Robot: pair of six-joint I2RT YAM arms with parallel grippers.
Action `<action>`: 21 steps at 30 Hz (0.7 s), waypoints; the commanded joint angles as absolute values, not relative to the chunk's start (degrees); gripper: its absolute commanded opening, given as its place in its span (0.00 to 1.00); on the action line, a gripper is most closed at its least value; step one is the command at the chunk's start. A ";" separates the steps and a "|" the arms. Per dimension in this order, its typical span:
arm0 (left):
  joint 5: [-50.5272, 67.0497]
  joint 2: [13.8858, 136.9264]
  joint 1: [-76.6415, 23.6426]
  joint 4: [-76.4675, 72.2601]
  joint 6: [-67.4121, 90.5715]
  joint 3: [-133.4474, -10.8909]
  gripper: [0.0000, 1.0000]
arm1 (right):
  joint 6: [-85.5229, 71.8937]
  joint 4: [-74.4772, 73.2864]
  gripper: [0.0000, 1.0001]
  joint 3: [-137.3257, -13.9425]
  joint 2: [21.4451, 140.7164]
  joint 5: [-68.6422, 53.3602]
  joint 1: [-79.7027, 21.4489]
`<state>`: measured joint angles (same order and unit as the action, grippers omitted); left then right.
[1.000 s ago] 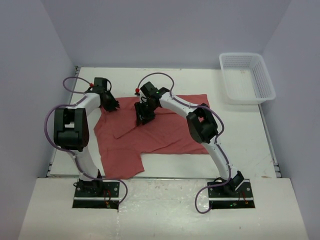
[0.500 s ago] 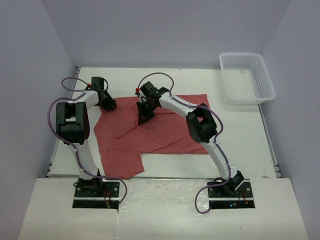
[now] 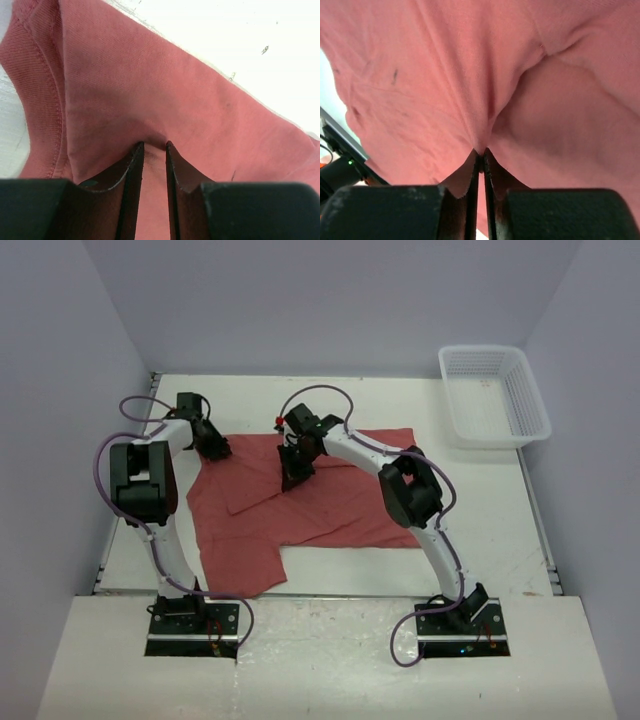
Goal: Fold and stack the t-shirts
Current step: Fold the flattened tshirt in 1/3 of the way
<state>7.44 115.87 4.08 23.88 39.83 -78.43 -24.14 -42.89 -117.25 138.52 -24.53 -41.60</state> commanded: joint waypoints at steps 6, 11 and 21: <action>4.40 117.69 5.54 24.26 38.06 -79.19 0.26 | -21.97 -43.07 0.64 -110.76 128.51 -22.16 -42.19; 4.22 112.96 5.54 23.03 36.74 -77.70 0.28 | -23.11 -38.58 0.83 -96.71 114.98 -14.70 -41.84; 6.67 107.14 5.45 24.17 34.89 -79.63 0.31 | -23.38 -39.64 0.00 -79.99 101.87 -9.15 -36.92</action>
<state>5.39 110.34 5.19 24.10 36.77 -77.43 -23.09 -39.86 -83.50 103.42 -12.62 -38.37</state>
